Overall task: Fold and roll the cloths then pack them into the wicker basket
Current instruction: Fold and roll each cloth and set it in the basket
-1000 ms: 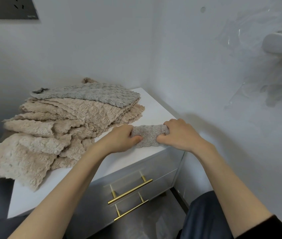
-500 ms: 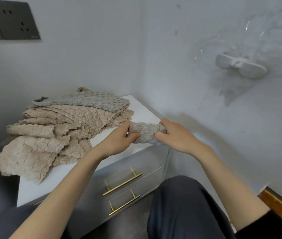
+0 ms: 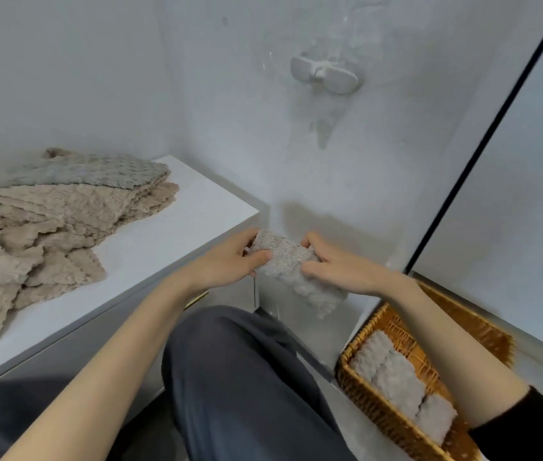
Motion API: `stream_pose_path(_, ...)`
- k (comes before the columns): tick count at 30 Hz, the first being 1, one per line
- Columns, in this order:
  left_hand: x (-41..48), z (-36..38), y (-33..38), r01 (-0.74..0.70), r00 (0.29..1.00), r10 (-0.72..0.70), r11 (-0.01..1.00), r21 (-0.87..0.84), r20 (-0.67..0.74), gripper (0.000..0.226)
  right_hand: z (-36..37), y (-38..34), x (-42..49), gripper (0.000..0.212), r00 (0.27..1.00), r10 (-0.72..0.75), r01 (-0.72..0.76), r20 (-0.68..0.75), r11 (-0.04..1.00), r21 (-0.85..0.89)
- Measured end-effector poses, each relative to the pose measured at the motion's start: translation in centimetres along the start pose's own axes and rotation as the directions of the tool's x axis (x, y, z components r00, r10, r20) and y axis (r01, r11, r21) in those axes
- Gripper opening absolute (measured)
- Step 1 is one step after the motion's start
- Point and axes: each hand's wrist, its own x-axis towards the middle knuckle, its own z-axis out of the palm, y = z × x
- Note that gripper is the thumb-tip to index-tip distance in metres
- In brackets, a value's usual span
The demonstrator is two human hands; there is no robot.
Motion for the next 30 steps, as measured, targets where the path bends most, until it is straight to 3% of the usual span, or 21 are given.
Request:
stream_pose_path(3,0.5,2.7,0.4,0.019,0.995,-0.024,0.998,0.056,0.095,0.023,0.9,2.3,-3.0,0.033,0.998,0.061,-0.06,-0.002,0.99,0.126)
stream_pose_path(8,1.2,7.4,1.0,-0.009,0.961,-0.019,0.995,0.098,0.276,0.027,2.3,6.9,-7.3,0.025,0.99,0.133,-0.139,0.042,0.94,0.311)
stream_pose_path(13,2.5,12.2,1.7,-0.053,0.923,-0.028,0.979,0.198,0.384,0.025,3.6,11.3,-10.8,0.046,0.969,0.231,-0.242,0.082,0.845,0.476)
stream_pose_path(16,3.6,14.9,2.0,-0.056,0.891,-0.052,0.973,0.223,0.452,0.029,4.4,13.7,-12.2,0.029,0.965,0.252,-0.247,0.067,0.799,0.549)
stream_pose_path(22,5.4,20.5,1.3,0.058,0.878,-0.121,0.987,0.147,0.464,0.047,6.0,19.4,-14.8,0.033,0.913,0.404,-0.344,0.049,0.702,0.623)
stream_pose_path(26,6.0,23.4,0.4,0.146,0.908,-0.157,0.988,0.058,0.388,0.051,7.9,24.6,-16.5,0.048,0.769,0.639,-0.466,0.011,0.549,0.694)
stream_pose_path(30,6.0,25.0,-1.0,0.155,0.92,-0.162,0.987,0.049,0.357,0.042,10.4,29.6,-16.9,0.031,0.508,0.86,-0.432,-0.061,0.315,0.845)
